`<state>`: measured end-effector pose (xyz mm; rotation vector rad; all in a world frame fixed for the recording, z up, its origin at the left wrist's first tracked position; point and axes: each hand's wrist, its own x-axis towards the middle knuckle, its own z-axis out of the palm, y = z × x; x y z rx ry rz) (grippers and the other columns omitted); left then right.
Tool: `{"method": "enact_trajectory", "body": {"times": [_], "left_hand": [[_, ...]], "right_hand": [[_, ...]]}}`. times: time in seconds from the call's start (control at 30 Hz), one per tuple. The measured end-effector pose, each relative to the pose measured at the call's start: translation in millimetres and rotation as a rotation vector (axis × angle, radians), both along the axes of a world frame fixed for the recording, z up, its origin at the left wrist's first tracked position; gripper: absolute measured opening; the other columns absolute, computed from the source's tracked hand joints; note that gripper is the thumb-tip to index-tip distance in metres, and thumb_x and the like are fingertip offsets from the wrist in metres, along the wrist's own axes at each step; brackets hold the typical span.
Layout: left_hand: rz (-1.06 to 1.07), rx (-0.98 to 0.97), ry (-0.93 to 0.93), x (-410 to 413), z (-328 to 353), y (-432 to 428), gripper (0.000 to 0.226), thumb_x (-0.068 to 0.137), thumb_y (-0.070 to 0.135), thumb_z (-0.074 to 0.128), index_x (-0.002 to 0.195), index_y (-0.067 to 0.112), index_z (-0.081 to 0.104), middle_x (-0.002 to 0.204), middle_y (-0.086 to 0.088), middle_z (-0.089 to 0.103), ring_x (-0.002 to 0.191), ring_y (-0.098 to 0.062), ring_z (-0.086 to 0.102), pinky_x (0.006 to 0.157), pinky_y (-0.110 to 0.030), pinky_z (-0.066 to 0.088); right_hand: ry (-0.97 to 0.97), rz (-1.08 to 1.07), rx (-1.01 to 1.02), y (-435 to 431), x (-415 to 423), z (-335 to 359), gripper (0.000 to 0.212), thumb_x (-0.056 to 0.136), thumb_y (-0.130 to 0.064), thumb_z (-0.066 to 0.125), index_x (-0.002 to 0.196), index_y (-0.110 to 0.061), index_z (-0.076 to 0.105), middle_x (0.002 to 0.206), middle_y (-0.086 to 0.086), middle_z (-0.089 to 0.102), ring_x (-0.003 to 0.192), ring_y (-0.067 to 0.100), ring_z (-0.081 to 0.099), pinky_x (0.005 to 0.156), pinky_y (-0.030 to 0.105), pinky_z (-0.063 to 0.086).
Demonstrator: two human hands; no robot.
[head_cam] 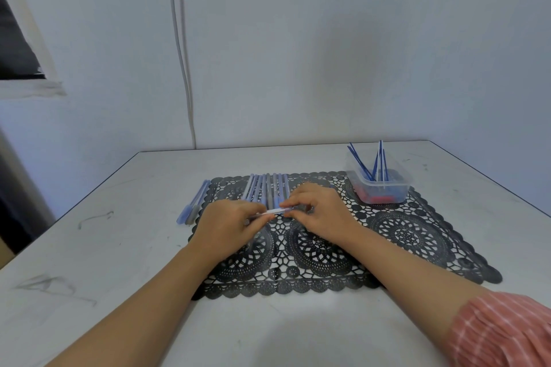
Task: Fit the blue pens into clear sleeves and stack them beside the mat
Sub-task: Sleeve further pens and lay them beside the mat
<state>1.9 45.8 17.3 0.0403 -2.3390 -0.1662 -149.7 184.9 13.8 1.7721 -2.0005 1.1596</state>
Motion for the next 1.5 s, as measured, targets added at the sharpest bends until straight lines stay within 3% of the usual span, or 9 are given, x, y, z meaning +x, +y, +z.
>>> {"method": "enact_trajectory", "body": {"times": [0.13, 0.27, 0.43, 0.67, 0.83, 0.97, 1.1, 1.33, 1.5], "left_hand": [[0.024, 0.005, 0.018, 0.5, 0.6, -0.3, 0.039, 0.084, 0.055, 0.047, 0.086, 0.027, 0.075, 0.058, 0.014, 0.066, 0.045, 0.002, 0.055, 0.040, -0.021, 0.049], [0.028, -0.016, -0.002, -0.3, 0.5, -0.8, 0.042, 0.083, 0.057, 0.045, 0.084, 0.028, 0.075, 0.055, 0.015, 0.063, 0.042, 0.003, 0.052, 0.038, -0.021, 0.048], [0.014, -0.011, -0.021, 0.5, 0.2, -2.6, 0.043, 0.082, 0.057, 0.046, 0.083, 0.026, 0.075, 0.056, 0.015, 0.064, 0.044, 0.004, 0.052, 0.042, -0.014, 0.044], [-0.024, 0.011, -0.047, -1.2, -0.8, -3.2, 0.045, 0.084, 0.056, 0.045, 0.088, 0.023, 0.075, 0.062, 0.012, 0.067, 0.048, -0.001, 0.057, 0.047, -0.024, 0.052], [-0.029, -0.052, -0.019, -0.9, 0.2, -2.2, 0.041, 0.085, 0.054, 0.046, 0.084, 0.024, 0.075, 0.059, 0.013, 0.065, 0.045, 0.001, 0.054, 0.044, -0.020, 0.049], [-0.002, -0.084, 0.009, -1.2, 0.8, -3.2, 0.041, 0.084, 0.055, 0.046, 0.081, 0.026, 0.074, 0.055, 0.014, 0.063, 0.043, 0.002, 0.052, 0.041, -0.018, 0.046], [0.040, -0.090, 0.037, -1.6, 0.1, -3.6, 0.041, 0.084, 0.056, 0.046, 0.081, 0.027, 0.074, 0.055, 0.015, 0.064, 0.042, 0.004, 0.052, 0.039, -0.017, 0.046], [0.090, -0.096, 0.082, -1.3, 1.2, -3.9, 0.040, 0.082, 0.056, 0.047, 0.082, 0.026, 0.074, 0.063, 0.015, 0.066, 0.049, 0.003, 0.054, 0.043, -0.012, 0.040], [0.092, -0.091, 0.143, 1.4, 4.2, -1.7, 0.043, 0.085, 0.058, 0.046, 0.081, 0.025, 0.074, 0.066, 0.013, 0.067, 0.052, -0.001, 0.057, 0.049, -0.005, 0.028]], "right_hand": [[-0.062, 0.028, 0.022, 1.5, 1.1, 1.0, 0.024, 0.076, -0.027, 0.074, 0.098, -0.019, 0.074, 0.078, -0.003, 0.069, 0.066, 0.000, 0.054, 0.059, 0.025, 0.049], [-0.088, 0.024, 0.014, 0.7, 1.3, 0.3, 0.014, 0.080, -0.021, 0.068, 0.092, -0.019, 0.075, 0.069, -0.004, 0.068, 0.059, 0.007, 0.056, 0.054, 0.031, 0.050], [-0.015, 0.046, 0.013, 0.1, 3.4, 1.1, 0.013, 0.075, -0.015, 0.075, 0.088, -0.017, 0.075, 0.075, -0.005, 0.067, 0.064, -0.007, 0.050, 0.058, 0.013, 0.041], [0.057, 0.016, 0.039, 2.3, 6.1, 3.5, 0.035, 0.077, -0.008, 0.068, 0.109, -0.021, 0.068, 0.080, -0.024, 0.043, 0.067, -0.010, 0.044, 0.062, 0.008, 0.037], [0.059, -0.004, 0.110, 0.8, 1.9, 1.2, 0.031, 0.082, -0.016, 0.065, 0.113, -0.019, 0.067, 0.094, -0.008, 0.059, 0.071, -0.011, 0.044, 0.064, 0.010, 0.037], [0.084, 0.000, 0.177, -1.4, 0.8, -0.3, 0.023, 0.087, -0.022, 0.061, 0.106, -0.017, 0.071, 0.095, -0.003, 0.064, 0.079, 0.005, 0.053, 0.066, 0.023, 0.047], [0.094, -0.005, 0.165, -1.0, 1.0, -0.5, 0.028, 0.087, -0.032, 0.057, 0.107, -0.018, 0.070, 0.093, -0.004, 0.066, 0.080, 0.002, 0.051, 0.065, 0.021, 0.045], [0.154, -0.008, 0.105, -1.2, 3.1, 1.0, 0.028, 0.087, -0.031, 0.057, 0.106, -0.014, 0.071, 0.080, -0.001, 0.068, 0.069, 0.001, 0.047, 0.060, 0.007, 0.030], [0.180, -0.007, 0.037, -0.6, 4.7, 1.9, 0.036, 0.087, -0.032, 0.047, 0.104, -0.011, 0.071, 0.079, 0.000, 0.066, 0.068, 0.003, 0.050, 0.062, 0.014, 0.040]]}}
